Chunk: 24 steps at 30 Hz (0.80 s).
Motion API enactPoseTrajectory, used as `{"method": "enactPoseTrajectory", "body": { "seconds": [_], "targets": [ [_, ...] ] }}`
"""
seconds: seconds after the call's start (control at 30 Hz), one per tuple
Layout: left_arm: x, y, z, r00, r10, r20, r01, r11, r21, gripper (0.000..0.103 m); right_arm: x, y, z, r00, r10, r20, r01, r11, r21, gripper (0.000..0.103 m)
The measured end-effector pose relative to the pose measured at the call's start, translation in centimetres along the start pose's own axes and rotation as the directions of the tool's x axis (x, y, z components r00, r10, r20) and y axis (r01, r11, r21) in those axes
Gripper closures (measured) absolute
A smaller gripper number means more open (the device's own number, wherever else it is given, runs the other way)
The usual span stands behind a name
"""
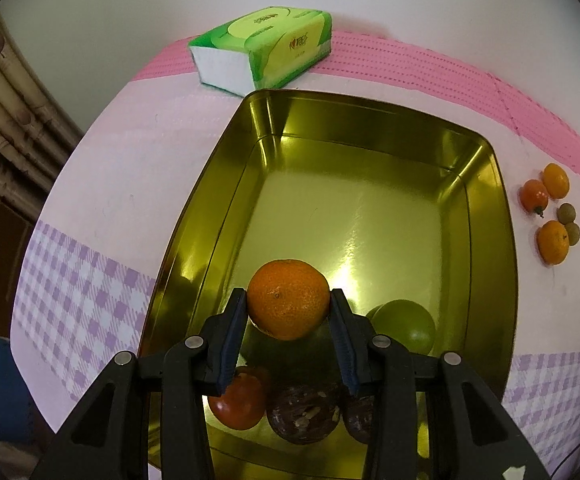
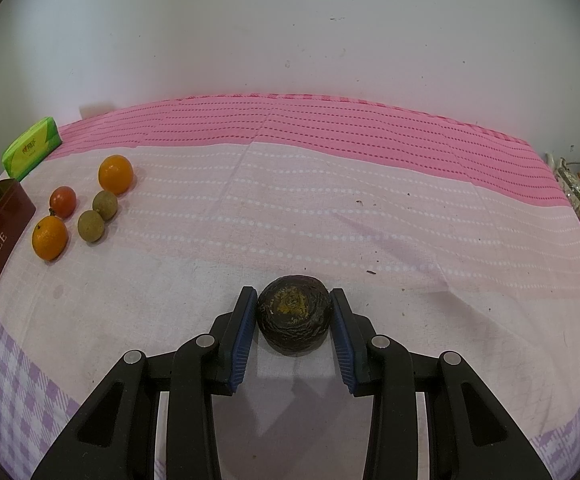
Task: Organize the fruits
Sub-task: 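Carry the orange into the gold tin with the left tool and release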
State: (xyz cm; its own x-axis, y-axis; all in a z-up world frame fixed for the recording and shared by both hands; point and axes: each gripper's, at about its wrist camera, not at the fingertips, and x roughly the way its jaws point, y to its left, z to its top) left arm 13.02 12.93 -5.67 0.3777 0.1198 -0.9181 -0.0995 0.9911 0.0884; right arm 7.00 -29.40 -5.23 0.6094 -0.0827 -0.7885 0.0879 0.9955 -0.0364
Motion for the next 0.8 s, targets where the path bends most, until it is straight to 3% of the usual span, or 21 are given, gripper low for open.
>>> {"method": "enactPoseTrajectory", "body": {
  "seconds": [0.8],
  "targets": [
    [0.87, 0.36, -0.75, 1.000, 0.026, -0.010, -0.026, 0.999, 0.034, 0.064, -0.02, 0.01, -0.01, 1.000, -0.001, 0.000, 0.001, 1.000, 0.000, 0.065]
  ]
}}
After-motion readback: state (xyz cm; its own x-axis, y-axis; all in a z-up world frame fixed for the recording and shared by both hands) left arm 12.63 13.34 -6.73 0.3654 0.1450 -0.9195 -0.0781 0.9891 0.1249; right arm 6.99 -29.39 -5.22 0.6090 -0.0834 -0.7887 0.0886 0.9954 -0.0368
